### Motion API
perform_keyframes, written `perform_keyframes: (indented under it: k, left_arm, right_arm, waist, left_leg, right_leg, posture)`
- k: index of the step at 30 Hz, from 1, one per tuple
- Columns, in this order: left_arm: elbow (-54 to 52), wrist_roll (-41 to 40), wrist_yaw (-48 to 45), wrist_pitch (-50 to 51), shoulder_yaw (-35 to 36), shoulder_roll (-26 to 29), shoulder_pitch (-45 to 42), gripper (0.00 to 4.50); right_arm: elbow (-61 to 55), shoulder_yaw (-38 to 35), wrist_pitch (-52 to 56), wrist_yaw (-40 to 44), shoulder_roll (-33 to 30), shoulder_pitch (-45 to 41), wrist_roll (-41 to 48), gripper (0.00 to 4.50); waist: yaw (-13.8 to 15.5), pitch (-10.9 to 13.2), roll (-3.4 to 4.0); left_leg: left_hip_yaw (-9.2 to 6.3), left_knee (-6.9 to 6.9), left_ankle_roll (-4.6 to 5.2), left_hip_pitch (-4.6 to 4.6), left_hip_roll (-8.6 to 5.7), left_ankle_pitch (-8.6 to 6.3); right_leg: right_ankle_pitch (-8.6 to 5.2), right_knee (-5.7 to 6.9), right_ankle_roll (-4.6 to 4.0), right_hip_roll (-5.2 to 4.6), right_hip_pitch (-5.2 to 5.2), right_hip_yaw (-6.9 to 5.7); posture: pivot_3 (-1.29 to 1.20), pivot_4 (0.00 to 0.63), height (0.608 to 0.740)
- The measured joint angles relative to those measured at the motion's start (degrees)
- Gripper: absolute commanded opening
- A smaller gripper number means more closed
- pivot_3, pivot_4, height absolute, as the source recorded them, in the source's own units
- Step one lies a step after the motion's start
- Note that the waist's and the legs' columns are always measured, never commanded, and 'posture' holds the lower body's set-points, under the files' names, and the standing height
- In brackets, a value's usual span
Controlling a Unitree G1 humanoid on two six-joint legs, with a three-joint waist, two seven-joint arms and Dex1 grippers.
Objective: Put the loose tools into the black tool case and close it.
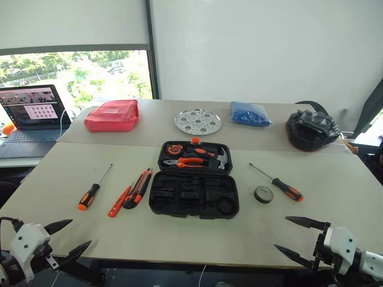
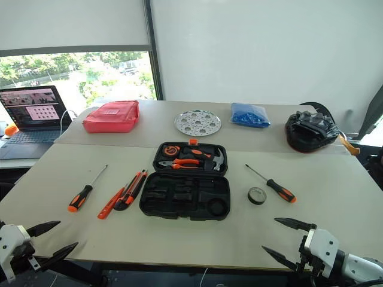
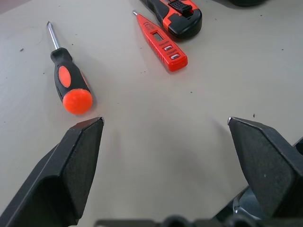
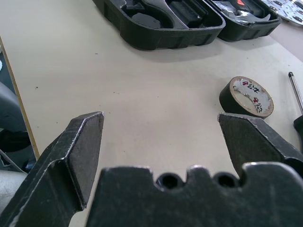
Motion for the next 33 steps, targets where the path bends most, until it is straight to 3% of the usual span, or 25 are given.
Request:
perform_keyframes:
  k: [5, 10, 17, 19, 23, 25, 27, 33]
  left_arm:
    - [-0.1, -5.74, 0.33, 5.93, 2.8, 0.15, -0.05, 4.5]
    - [-0.96, -12.35, 8.11, 20.46, 11.91, 0.34, 2.5, 4.5]
    - [-0.97, -15.98, 15.51, 35.75, 15.88, -0.94, 7.25, 4.5]
    - [-3.1, -19.95, 16.39, 42.25, 16.13, 0.63, 5.91, 4.5]
    - [-6.9, -26.71, 17.56, 53.11, 16.23, 8.98, -1.79, 4.5]
    - [-6.59, -26.79, 19.61, 58.19, 13.51, 14.92, -7.36, 4.5]
    - [-5.52, -25.67, 22.67, 63.68, 5.5, 19.84, -17.0, 4.5]
    - [2.77, -18.13, 28.99, 68.88, -12.41, 20.38, -37.81, 4.5]
  right_arm:
    - [-5.99, 2.68, 1.75, 0.61, 4.06, -0.94, 6.16, 4.46]
    - [-16.62, 6.2, 8.88, -1.45, 6.9, -3.66, 14.34, 4.46]
    - [-20.71, 9.15, 9.42, -2.05, 10.15, -5.34, 13.19, 4.46]
    - [-19.93, 9.1, 7.98, -2.12, 10.64, -6.19, 11.54, 4.46]
    - [-19.24, 8.81, 7.32, -2.06, 10.44, -7.74, 10.36, 4.46]
    - [-19.27, 8.75, 7.48, -1.99, 10.12, -7.73, 10.24, 4.46]
    - [-19.25, 9.01, 7.81, -2.18, 10.06, -9.23, 10.24, 4.46]
    - [-18.62, 10.09, 8.58, -2.26, 10.14, -10.83, 10.07, 4.46]
  waist:
    - [-0.34, 0.01, -0.04]
    - [-0.92, 0.05, 0.05]
    - [-0.65, -0.01, -0.19]
    - [-0.17, -0.03, -0.26]
    - [0.68, -0.05, -0.37]
    - [0.52, -0.07, -0.39]
    - [0.33, -0.04, -0.33]
    - [-0.89, 0.03, -0.21]
  left_leg:
    - [-0.03, 0.0, 0.0, 0.0, 0.35, 0.0]
    - [-0.03, 0.0, -0.02, 0.07, 0.47, -0.01]
    - [-0.01, 0.0, -0.06, 0.07, 0.44, -0.03]
    - [0.0, 0.02, -0.08, 0.09, 0.46, -0.02]
    - [0.03, 0.01, -0.11, 0.36, 0.58, 0.0]
    - [0.14, 0.0, -0.11, 0.33, 0.52, 0.0]
    - [0.25, -0.01, -0.11, 0.31, 0.45, 0.0]
    - [0.23, -0.35, -0.2, 0.15, 0.4, -0.06]
  right_leg:
    - [0.01, 0.05, -0.1, 0.17, -0.01, -0.07]
    - [0.02, 0.07, -0.12, 0.13, -0.01, -0.07]
    - [0.0, 0.06, -0.15, 0.1, -0.02, -0.18]
    - [0.0, 0.08, -0.15, 0.09, -0.03, -0.2]
    - [-0.14, 0.09, -0.42, 0.14, -0.01, -0.38]
    - [-0.05, 0.14, -0.27, 0.13, 0.12, -0.32]
    - [0.0, 0.12, -0.2, 0.11, 0.11, -0.22]
    - [0.25, 0.13, -0.65, 0.28, -0.15, -0.14]
  posture:
    - [0.0, 0.15, 0.74]
    - [0.0, 0.15, 0.74]
    - [0.0, 0.15, 0.74]
    - [0.0, 0.15, 0.74]
    - [0.0, 0.15, 0.74]
    - [0.0, 0.15, 0.74]
    - [0.0, 0.15, 0.74]
    - [0.0, 0.15, 0.74]
